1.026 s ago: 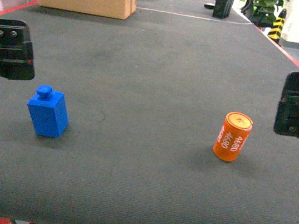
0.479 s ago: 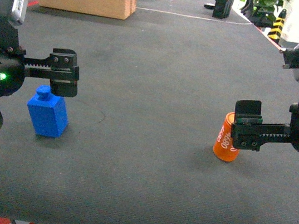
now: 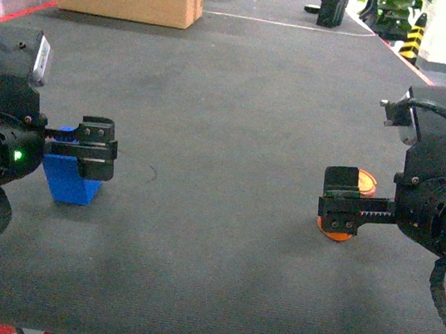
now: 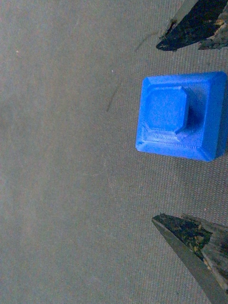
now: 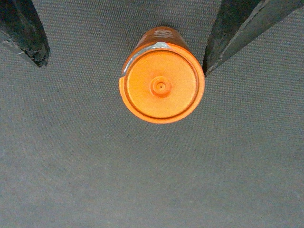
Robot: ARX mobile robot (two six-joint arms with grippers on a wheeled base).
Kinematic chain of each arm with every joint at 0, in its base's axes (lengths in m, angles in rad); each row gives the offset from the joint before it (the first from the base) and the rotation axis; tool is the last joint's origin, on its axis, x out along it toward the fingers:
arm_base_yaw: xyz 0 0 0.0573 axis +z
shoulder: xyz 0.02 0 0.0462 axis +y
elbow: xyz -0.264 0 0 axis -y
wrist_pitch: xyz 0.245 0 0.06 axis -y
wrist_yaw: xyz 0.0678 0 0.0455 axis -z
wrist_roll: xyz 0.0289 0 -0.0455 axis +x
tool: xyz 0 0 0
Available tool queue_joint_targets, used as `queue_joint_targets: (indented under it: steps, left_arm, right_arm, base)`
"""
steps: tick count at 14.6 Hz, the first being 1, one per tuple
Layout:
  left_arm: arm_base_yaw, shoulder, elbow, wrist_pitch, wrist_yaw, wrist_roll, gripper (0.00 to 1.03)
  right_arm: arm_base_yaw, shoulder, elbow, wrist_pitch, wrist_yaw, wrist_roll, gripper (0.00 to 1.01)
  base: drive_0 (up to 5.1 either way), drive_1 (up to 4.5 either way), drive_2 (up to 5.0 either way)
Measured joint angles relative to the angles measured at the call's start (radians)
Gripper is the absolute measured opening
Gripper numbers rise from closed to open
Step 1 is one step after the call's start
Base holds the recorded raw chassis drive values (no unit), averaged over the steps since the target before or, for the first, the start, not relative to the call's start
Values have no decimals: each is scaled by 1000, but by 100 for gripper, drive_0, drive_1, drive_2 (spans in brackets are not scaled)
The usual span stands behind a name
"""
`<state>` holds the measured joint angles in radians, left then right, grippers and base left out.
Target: Sort blue parts and orange caps into right shelf containers
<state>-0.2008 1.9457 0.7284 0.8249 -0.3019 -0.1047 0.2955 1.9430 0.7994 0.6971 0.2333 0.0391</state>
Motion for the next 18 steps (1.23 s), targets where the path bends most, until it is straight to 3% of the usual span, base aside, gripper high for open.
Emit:
queue_joint_targets:
  steps: [10,11,12,13,14,16,18]
  left_arm:
    - [16,142,64,-2,15,-4,98]
    - [15,146,68,-31,16,-21,85]
    - [15,146,70,-39,26,-24,62]
    - [15,146,71,-42,30,-24,50]
    - [15,146,71,-41,32,-24,42]
    - [17,97,0,28,26,-27,42]
    - [36,-35,-122,130,0,-26,42]
  right_arm:
    - [-1,138,86,-6,-18,48,98]
    - [-1,157,100,13,-3,47,82]
    - [-1,163,101,29,-6,38,58]
    - [-1,164,101,31,-7,35,48]
    - [-1,163,97,47,-6,34,45]
    - [-8,94,13,105,-7,35,45]
    - [-45,-71,-117,173,-15,41,45]
  base:
    - [0,0,0]
    - [0,0,0]
    - [0,0,0]
    - [0,0,0]
    - [0,0,0]
    - [0,0,0]
    - [0,0,0]
